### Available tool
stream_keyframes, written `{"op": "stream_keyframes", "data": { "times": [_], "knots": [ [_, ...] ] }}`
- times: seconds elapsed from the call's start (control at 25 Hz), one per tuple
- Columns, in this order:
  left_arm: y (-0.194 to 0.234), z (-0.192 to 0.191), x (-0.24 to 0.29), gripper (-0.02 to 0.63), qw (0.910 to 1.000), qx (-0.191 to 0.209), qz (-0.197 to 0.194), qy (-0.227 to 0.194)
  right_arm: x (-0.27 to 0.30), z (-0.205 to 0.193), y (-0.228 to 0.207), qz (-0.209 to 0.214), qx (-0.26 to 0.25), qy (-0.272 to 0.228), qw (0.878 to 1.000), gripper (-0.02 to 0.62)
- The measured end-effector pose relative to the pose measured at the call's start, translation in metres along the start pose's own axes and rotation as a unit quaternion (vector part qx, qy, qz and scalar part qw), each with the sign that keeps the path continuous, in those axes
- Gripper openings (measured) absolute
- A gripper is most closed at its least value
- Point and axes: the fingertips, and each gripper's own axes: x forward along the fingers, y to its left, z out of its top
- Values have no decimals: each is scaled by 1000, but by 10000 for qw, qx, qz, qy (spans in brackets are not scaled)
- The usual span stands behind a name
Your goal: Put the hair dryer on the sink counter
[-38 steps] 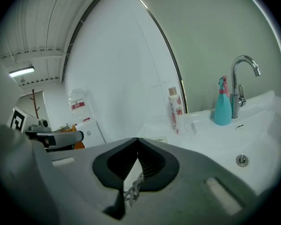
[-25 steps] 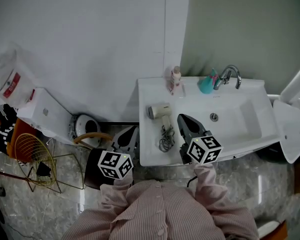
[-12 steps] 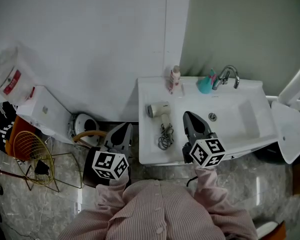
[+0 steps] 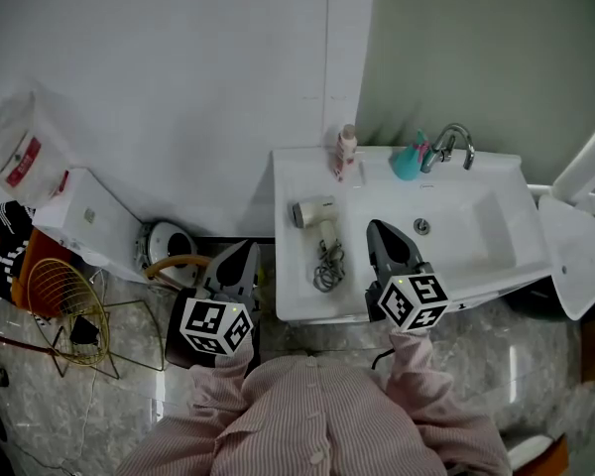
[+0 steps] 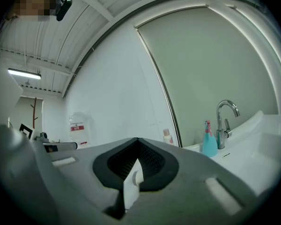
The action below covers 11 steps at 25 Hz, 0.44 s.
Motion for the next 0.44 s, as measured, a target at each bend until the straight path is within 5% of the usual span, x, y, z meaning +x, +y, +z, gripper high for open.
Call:
{"op": "stream_keyframes", "data": {
  "times": [0.44],
  "knots": [
    [2,-3,1,-2,10000,-17,31,60,-1,-3,0,-12,-295,100,9995,5]
  ]
}}
